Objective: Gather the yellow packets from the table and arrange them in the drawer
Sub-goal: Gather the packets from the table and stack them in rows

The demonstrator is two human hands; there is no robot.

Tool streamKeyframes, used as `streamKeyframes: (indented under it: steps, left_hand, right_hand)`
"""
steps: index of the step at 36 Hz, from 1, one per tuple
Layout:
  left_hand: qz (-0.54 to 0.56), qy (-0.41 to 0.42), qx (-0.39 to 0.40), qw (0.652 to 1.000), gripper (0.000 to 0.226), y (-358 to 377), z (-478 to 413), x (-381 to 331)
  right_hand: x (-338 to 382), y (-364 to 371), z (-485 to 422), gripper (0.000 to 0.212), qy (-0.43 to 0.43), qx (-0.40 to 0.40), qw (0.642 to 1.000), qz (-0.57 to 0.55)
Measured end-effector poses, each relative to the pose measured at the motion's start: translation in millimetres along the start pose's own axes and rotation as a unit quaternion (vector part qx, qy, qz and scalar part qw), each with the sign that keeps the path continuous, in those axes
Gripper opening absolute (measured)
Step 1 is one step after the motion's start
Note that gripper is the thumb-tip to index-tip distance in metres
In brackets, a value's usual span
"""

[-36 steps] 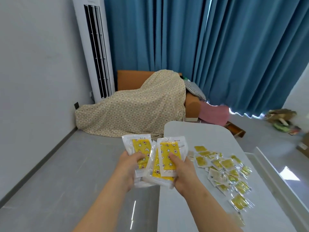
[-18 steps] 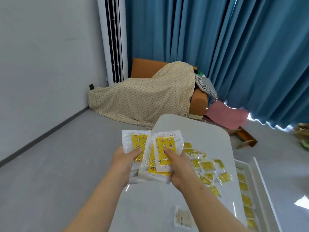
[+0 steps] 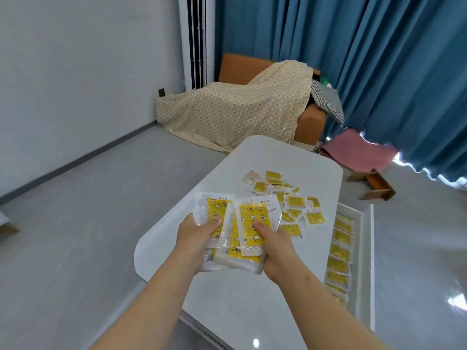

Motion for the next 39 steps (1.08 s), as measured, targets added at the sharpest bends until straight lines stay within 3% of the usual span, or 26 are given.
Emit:
streamKeyframes:
  steps: [10, 24, 39]
  left_hand:
    - [-0.018, -0.029, -0.018, 0.999, 0.011, 86, 46, 59]
    - [0.001, -0.089, -0.080, 0.993, 0.015, 309, 25, 134]
    - [-0.026, -0.128, -0.117, 0.984, 0.013, 428, -63, 152]
  right_hand:
    - [10, -111, 15, 0.013, 0.041, -0.004, 0.999, -0.005]
    - [96, -307, -79, 0.012, 0.094, 0.001, 0.993, 0.074]
    - [149, -388, -215, 0.016, 0.149, 0.024, 0.976, 0.158]
Point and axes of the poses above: each hand's wrist, its own z-axis away from the middle knuckle, its own y-axis out of the palm, x = y × z, the point moved 2 cm from there along -z, towards the middle knuckle, and after that the axes turned 5 degrees about -z, right-handed, at the moved point
